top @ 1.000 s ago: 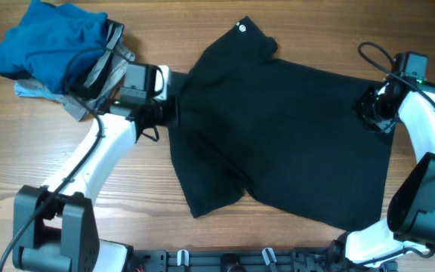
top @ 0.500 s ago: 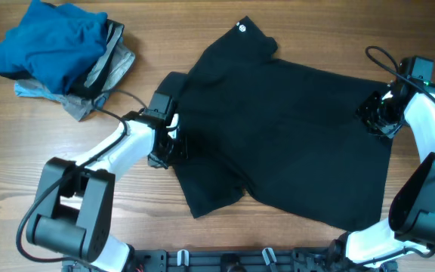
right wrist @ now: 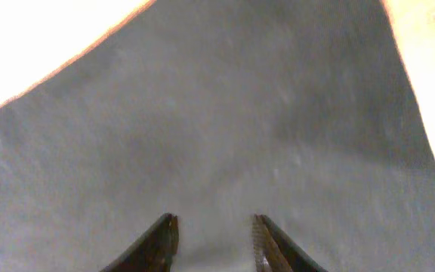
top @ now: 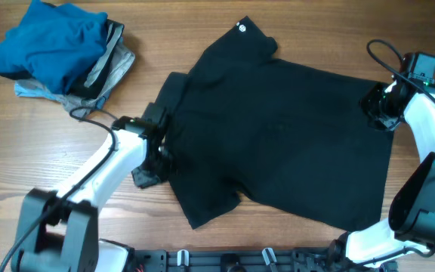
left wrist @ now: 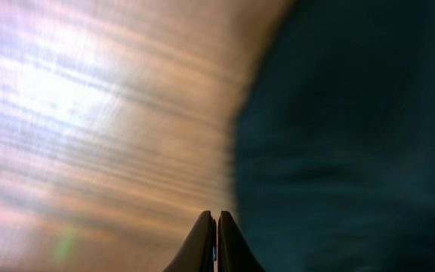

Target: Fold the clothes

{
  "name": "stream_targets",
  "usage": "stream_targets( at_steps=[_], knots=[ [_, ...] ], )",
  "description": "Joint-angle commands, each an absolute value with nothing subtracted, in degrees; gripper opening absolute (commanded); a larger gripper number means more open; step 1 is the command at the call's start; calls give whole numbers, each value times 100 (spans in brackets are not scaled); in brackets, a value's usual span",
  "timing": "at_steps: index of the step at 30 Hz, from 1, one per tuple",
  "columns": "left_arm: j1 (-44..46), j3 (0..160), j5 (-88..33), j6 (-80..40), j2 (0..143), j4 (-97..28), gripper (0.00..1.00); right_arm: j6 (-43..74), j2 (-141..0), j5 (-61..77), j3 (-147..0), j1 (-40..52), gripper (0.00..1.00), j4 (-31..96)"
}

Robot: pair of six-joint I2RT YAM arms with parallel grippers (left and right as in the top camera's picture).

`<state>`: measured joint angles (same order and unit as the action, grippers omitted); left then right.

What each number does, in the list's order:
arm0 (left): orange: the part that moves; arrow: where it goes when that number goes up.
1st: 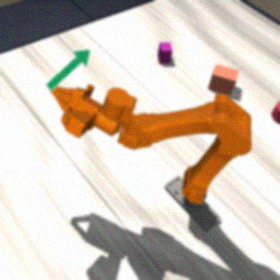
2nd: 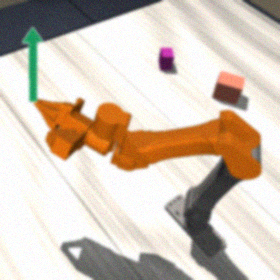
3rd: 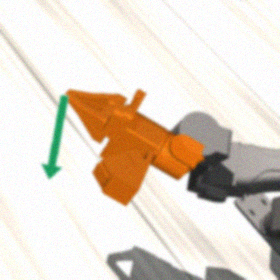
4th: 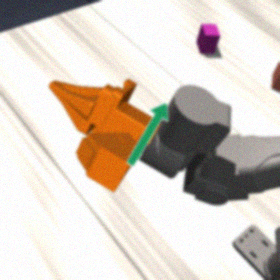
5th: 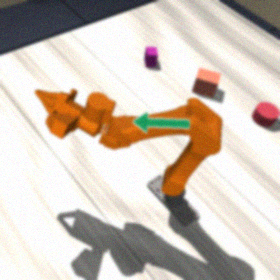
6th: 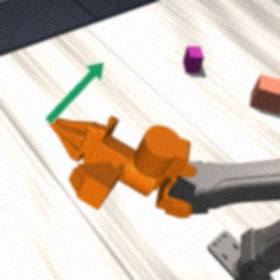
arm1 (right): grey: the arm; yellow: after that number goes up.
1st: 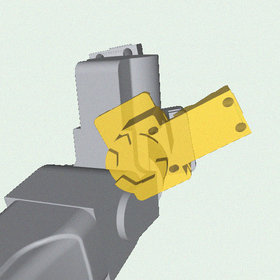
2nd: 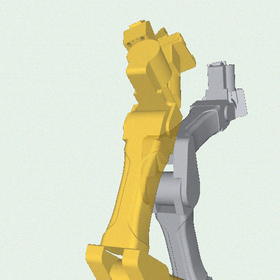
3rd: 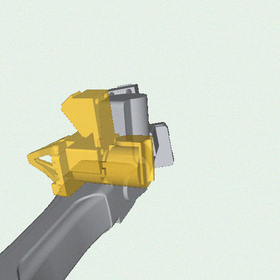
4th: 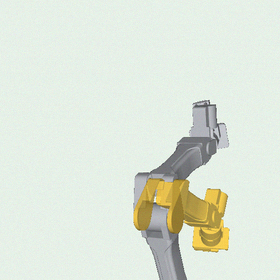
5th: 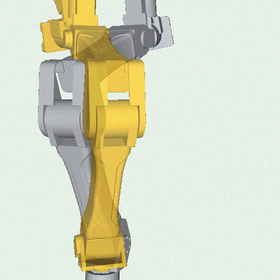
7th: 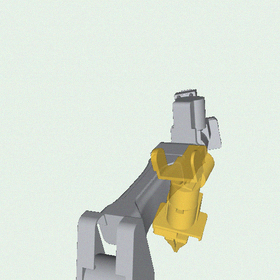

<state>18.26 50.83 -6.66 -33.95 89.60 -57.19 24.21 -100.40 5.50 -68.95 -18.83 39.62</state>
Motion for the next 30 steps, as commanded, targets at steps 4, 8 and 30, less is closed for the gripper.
stream_targets(
  at_steps=[4,8,30],
  knots=[
    [1817,5468,-550,-2676,8361,-4377,7,2274,-10897,189,-6888,-1911,18,3162],
    [1817,5468,-550,-2283,8361,-4185,7,2578,-11535,-432,-6888,-2176,12,2600],
    [1817,5468,-550,-2265,8361,-3417,40,1962,-10753,2217,-7592,-2954,56,2110]
  ],
)
